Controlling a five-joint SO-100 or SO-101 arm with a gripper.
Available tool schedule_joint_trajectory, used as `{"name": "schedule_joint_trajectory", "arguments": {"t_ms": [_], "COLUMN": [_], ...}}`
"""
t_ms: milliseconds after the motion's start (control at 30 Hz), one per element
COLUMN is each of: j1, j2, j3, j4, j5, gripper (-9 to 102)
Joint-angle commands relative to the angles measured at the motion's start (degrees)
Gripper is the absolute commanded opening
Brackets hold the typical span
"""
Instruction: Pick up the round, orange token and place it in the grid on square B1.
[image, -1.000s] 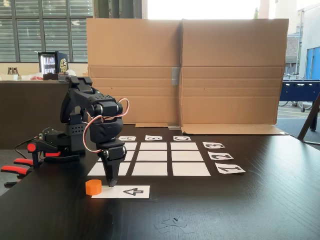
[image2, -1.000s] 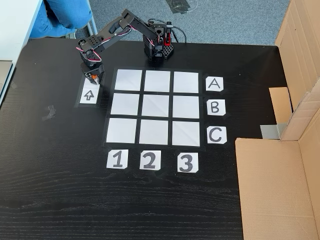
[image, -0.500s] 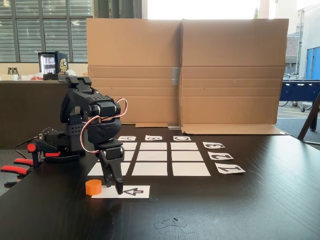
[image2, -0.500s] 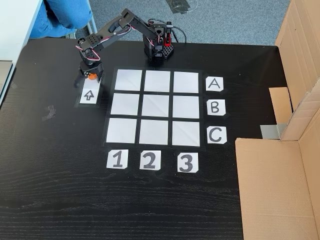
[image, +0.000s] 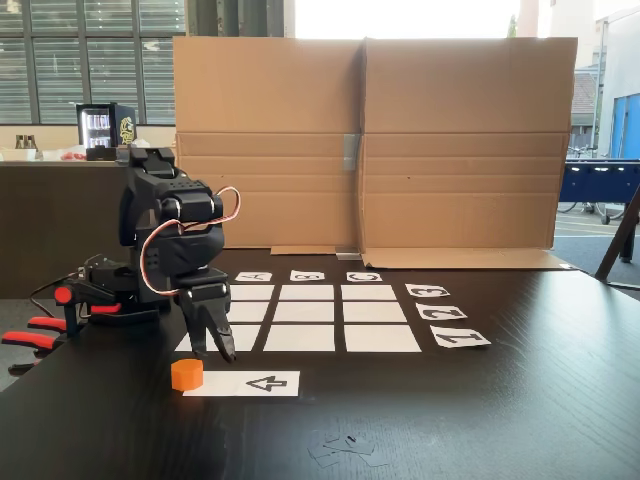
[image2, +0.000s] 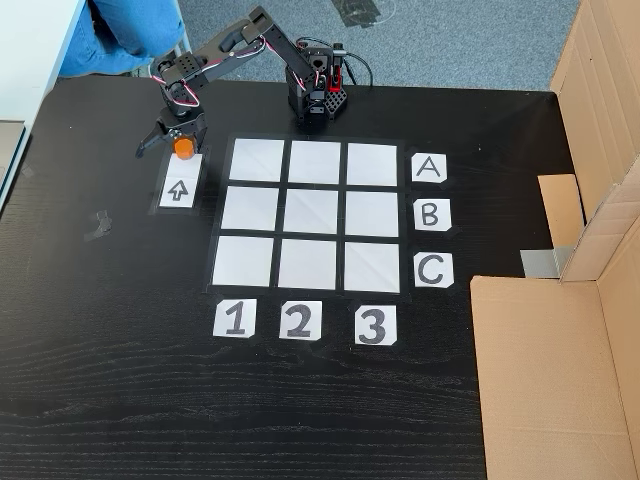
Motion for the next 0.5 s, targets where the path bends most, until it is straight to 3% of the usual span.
{"name": "schedule_joint_trajectory", "arguments": {"t_ms": [0, 467], "j1": [0.97, 3.78], "j2": [4.57, 6.15], "j3": [2.29, 3.52], "j4": [-0.18, 0.70], "j5": [-0.88, -1.49], "gripper": [64, 64]}}
